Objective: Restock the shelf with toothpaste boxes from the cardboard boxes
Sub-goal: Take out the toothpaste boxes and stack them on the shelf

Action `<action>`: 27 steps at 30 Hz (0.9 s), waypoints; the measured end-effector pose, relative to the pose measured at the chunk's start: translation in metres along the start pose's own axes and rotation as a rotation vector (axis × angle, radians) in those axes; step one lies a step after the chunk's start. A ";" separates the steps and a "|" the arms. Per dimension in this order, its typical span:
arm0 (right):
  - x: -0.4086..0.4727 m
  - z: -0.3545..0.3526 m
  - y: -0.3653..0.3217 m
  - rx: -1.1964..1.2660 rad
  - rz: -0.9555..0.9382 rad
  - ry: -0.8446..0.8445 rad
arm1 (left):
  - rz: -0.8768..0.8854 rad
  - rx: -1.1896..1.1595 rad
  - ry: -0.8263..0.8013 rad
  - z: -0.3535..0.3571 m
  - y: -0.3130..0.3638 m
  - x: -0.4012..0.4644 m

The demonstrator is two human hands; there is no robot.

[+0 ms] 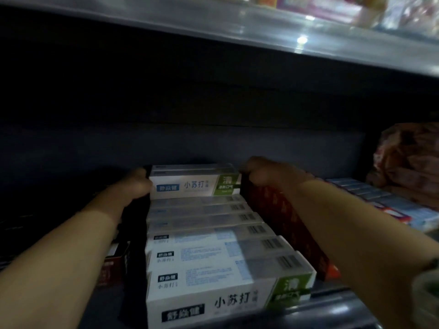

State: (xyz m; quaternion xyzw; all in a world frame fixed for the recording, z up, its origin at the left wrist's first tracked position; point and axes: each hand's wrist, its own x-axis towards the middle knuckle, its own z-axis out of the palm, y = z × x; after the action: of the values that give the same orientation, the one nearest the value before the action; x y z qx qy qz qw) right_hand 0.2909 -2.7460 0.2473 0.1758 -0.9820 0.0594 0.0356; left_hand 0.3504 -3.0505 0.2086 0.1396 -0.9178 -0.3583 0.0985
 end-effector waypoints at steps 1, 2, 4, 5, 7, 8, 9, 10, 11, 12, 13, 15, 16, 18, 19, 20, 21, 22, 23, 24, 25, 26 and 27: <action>-0.007 -0.003 0.001 -0.016 0.000 0.012 | 0.013 0.026 0.001 -0.005 0.002 -0.002; -0.014 -0.006 0.003 -0.035 0.003 0.021 | 0.032 0.050 0.006 -0.010 0.006 -0.004; -0.028 -0.013 0.004 -0.077 0.012 0.016 | 0.087 0.121 0.010 -0.018 0.019 -0.016; -0.036 -0.015 0.004 -0.097 0.014 0.001 | 0.120 0.154 0.017 -0.022 0.027 -0.020; -0.054 -0.021 0.004 -0.140 0.006 -0.028 | 0.169 0.184 0.062 -0.028 0.043 -0.031; -0.063 -0.025 0.003 -0.162 0.003 -0.030 | 0.188 0.207 0.091 -0.030 0.050 -0.038; -0.072 -0.028 0.002 -0.171 -0.004 -0.029 | 0.196 0.238 0.110 -0.032 0.057 -0.045; -0.082 -0.031 0.001 -0.167 -0.005 -0.037 | 0.206 0.272 0.115 -0.033 0.063 -0.055; -0.091 -0.034 -0.001 -0.162 -0.015 -0.040 | 0.228 0.305 0.110 -0.033 0.068 -0.064; -0.100 -0.037 -0.003 -0.161 -0.025 -0.037 | 0.263 0.328 0.111 -0.032 0.074 -0.075; -0.110 -0.039 -0.005 -0.162 -0.043 -0.027 | 0.299 0.348 0.111 -0.030 0.082 -0.086; -0.132 -0.043 -0.008 -0.160 -0.077 -0.009 | 0.351 0.370 0.098 -0.024 0.099 -0.113; -0.143 -0.044 -0.008 -0.154 -0.095 0.000 | 0.373 0.371 0.082 -0.018 0.107 -0.128; -0.164 -0.046 -0.004 -0.145 -0.144 0.034 | 0.422 0.345 0.051 -0.003 0.122 -0.156; -0.173 -0.046 0.000 -0.139 -0.163 0.057 | 0.463 0.327 0.041 0.006 0.130 -0.170; -0.181 -0.046 0.005 -0.130 -0.171 0.070 | 0.508 0.307 0.033 0.015 0.138 -0.183; -0.189 -0.046 0.010 -0.122 -0.181 0.082 | 0.545 0.287 0.023 0.025 0.147 -0.195; -0.197 -0.045 0.016 -0.121 -0.189 0.088 | 0.572 0.267 0.009 0.035 0.155 -0.208; -0.205 -0.045 0.022 -0.125 -0.199 0.095 | 0.595 0.251 -0.006 0.046 0.164 -0.219; -0.213 -0.044 0.030 -0.127 -0.202 0.095 | 0.613 0.243 -0.022 0.057 0.172 -0.229; -0.221 -0.044 0.038 -0.125 -0.204 0.099 | 0.625 0.245 -0.040 0.069 0.181 -0.237; -0.229 -0.044 0.049 -0.118 -0.200 0.103 | 0.631 0.247 -0.053 0.080 0.189 -0.245; -0.237 -0.043 0.060 -0.110 -0.194 0.110 | 0.632 0.247 -0.063 0.092 0.197 -0.251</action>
State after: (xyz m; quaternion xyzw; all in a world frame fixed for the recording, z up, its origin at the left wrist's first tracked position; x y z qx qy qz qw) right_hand 0.4937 -2.6038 0.2625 0.2643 -0.9587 0.0110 0.1044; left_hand 0.5241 -2.7712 0.2566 -0.1517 -0.9548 -0.2005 0.1588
